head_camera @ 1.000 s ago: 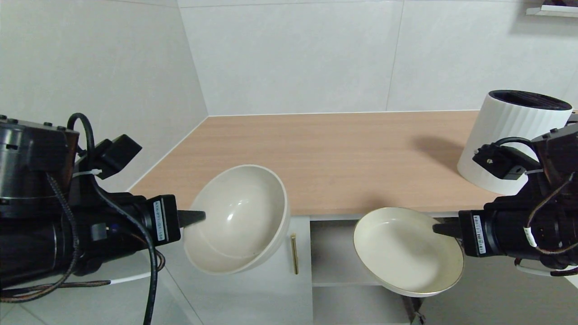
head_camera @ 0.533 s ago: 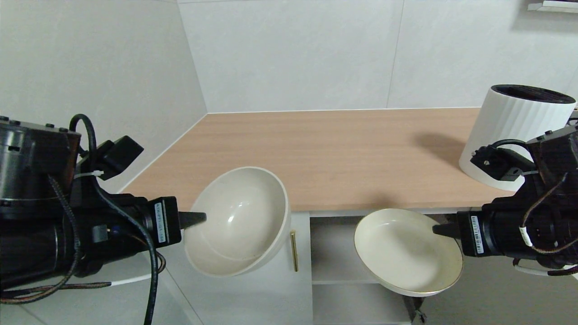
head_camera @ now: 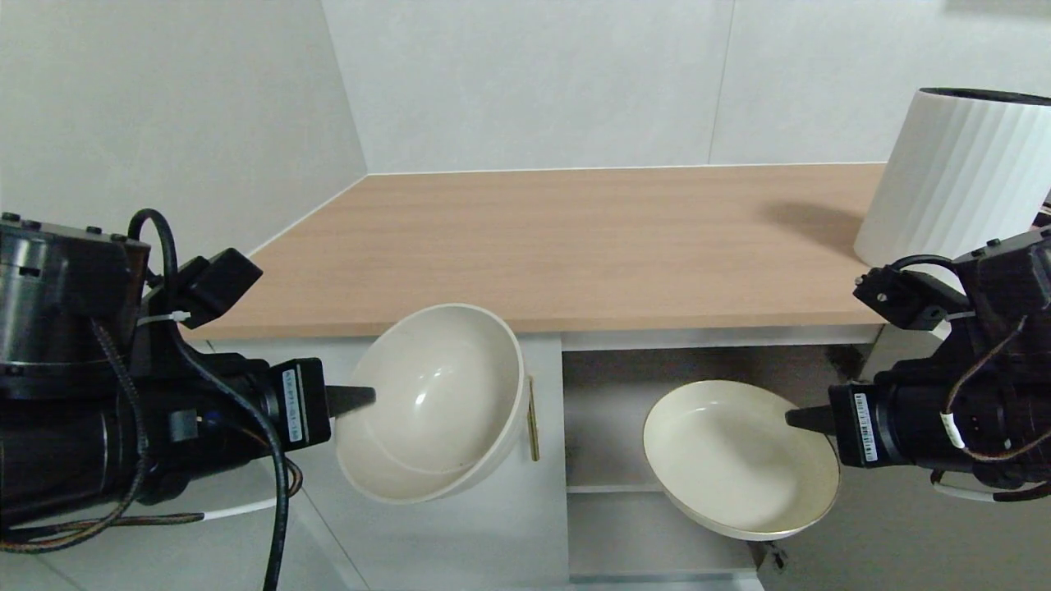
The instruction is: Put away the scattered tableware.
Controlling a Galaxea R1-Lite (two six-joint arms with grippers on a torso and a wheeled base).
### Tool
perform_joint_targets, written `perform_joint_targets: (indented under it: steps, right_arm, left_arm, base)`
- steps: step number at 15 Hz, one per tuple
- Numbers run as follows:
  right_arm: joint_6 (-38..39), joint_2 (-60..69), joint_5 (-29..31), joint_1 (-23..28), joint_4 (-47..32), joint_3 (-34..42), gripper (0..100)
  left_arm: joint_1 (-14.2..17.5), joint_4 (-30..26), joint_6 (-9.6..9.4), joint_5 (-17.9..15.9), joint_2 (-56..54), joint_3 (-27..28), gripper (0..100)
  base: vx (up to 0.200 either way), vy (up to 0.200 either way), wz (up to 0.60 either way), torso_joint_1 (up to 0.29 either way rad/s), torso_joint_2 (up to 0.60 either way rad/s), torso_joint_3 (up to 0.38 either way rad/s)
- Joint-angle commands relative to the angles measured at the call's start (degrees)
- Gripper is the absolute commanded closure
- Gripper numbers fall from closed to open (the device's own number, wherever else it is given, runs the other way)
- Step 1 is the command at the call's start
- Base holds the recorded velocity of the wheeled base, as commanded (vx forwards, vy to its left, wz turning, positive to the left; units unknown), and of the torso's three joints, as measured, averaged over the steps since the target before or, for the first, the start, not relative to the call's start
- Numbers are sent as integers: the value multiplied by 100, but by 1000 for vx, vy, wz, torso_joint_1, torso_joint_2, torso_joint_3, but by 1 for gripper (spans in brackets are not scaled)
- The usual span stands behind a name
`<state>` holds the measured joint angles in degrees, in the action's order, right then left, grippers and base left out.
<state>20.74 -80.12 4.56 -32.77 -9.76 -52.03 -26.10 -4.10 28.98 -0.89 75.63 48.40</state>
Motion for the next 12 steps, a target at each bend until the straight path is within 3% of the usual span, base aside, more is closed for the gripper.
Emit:
perform_joint_targets:
  steps: [1, 7, 12]
  right_arm:
    - [1, -13, 1, -1, 1, 0, 100]
    - [1, -65, 1, -1, 1, 0, 100]
    - [1, -118, 1, -1, 1, 0, 100]
  left_arm:
    - [0, 5, 3, 1, 13, -6, 100]
    - [0, 5, 3, 1, 39, -6, 100]
    - [-9, 5, -6, -8, 48, -6, 100]
  base:
    - [0, 0, 0, -144, 466, 315]
    - [0, 0, 0, -113, 434, 311]
    - [0, 0, 0, -18, 76, 47]
